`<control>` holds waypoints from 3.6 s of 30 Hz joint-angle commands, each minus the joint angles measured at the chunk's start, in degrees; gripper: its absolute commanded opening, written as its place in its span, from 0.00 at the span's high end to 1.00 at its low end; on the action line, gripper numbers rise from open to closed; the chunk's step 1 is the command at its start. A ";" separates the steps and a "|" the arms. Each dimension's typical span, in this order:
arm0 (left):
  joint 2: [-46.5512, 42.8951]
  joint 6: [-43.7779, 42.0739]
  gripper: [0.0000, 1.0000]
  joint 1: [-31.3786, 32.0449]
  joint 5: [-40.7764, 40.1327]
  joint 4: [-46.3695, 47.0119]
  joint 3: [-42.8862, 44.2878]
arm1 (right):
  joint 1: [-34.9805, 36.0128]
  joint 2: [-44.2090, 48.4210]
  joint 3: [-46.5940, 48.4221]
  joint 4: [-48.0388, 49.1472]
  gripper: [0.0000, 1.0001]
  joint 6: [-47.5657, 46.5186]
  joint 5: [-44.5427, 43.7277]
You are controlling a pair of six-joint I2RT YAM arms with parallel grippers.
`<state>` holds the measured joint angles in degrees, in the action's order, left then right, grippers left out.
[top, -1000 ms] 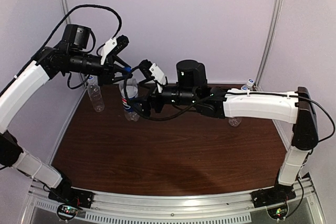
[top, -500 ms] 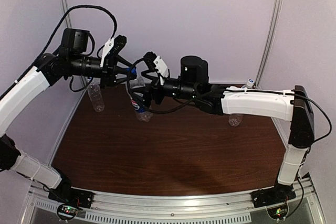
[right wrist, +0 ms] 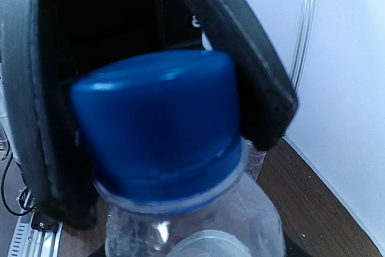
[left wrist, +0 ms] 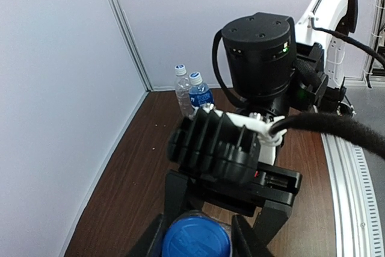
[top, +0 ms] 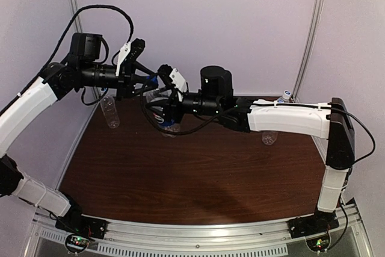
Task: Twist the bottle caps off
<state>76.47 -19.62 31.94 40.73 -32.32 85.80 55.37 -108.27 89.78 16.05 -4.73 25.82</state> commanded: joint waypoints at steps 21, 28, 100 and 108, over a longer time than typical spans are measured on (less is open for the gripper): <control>-10.89 9.17 0.03 6.41 -22.93 33.56 -28.41 | 1.46 5.93 -9.42 26.12 0.56 30.47 -25.53; -6.48 11.88 0.03 7.27 -21.28 38.97 -26.88 | 3.15 3.39 -7.42 28.09 0.56 30.19 -24.04; -10.29 -36.05 0.79 8.32 -49.04 45.33 -38.25 | -6.23 11.99 3.48 -22.40 0.51 36.41 3.42; -10.55 -36.51 0.79 8.31 -48.74 45.68 -38.72 | -6.22 11.54 1.96 -20.49 0.54 37.66 4.44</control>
<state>66.61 -55.40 40.18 -8.58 10.46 48.10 49.45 -97.67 93.03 -6.59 31.99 28.97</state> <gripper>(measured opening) 0.406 0.474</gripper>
